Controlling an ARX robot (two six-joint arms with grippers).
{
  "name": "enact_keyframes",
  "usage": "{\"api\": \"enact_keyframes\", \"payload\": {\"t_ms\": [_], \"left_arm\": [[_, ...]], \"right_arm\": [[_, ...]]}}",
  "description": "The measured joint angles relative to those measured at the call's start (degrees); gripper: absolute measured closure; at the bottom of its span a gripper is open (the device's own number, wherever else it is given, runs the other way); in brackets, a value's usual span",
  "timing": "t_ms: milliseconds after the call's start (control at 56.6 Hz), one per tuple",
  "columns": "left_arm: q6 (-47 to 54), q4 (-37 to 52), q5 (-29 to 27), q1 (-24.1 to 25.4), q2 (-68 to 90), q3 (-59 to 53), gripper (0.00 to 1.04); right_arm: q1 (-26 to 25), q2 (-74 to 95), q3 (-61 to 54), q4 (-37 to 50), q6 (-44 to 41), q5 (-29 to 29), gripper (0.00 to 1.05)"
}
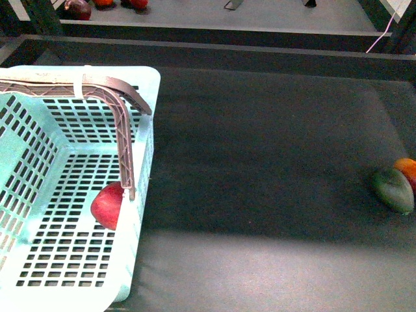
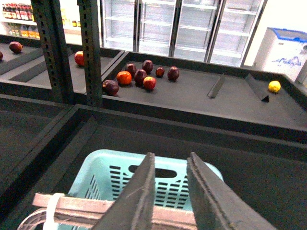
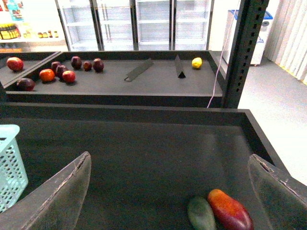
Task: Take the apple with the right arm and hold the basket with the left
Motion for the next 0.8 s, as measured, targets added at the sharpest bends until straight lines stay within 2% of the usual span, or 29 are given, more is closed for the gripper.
{"api": "enact_keyframes", "payload": {"t_ms": [88,318,389,636,707,795], "left_arm": [[2.08,-0.7,1.27,1.09,-3.15,-2.51,1.02],[3.45,-4.13,3.52,3.56,-11.13,-7.19,1.01],[3.67,-5.84,7.82,6.73,-14.12,-8.35,1.01],[3.74,-11.26,8.22,8.26,-22.12,-10.95,1.01],[3.8,-9.25,8.22,8.26,-22.67,-12.59,1.01],[3.91,-11.15,8.24,8.26,-24.5,-13.29,1.01]], "right_arm": [[0.0,0.0,0.0,0.0,0.0,0.02,0.09],[0.0,0.0,0.0,0.0,0.0,0.0,0.09],[0.0,0.0,0.0,0.0,0.0,0.0,0.09],[0.0,0.0,0.0,0.0,0.0,0.02,0.09],[0.0,0.0,0.0,0.0,0.0,0.02,0.09],[0.0,0.0,0.0,0.0,0.0,0.04,0.09]]}}
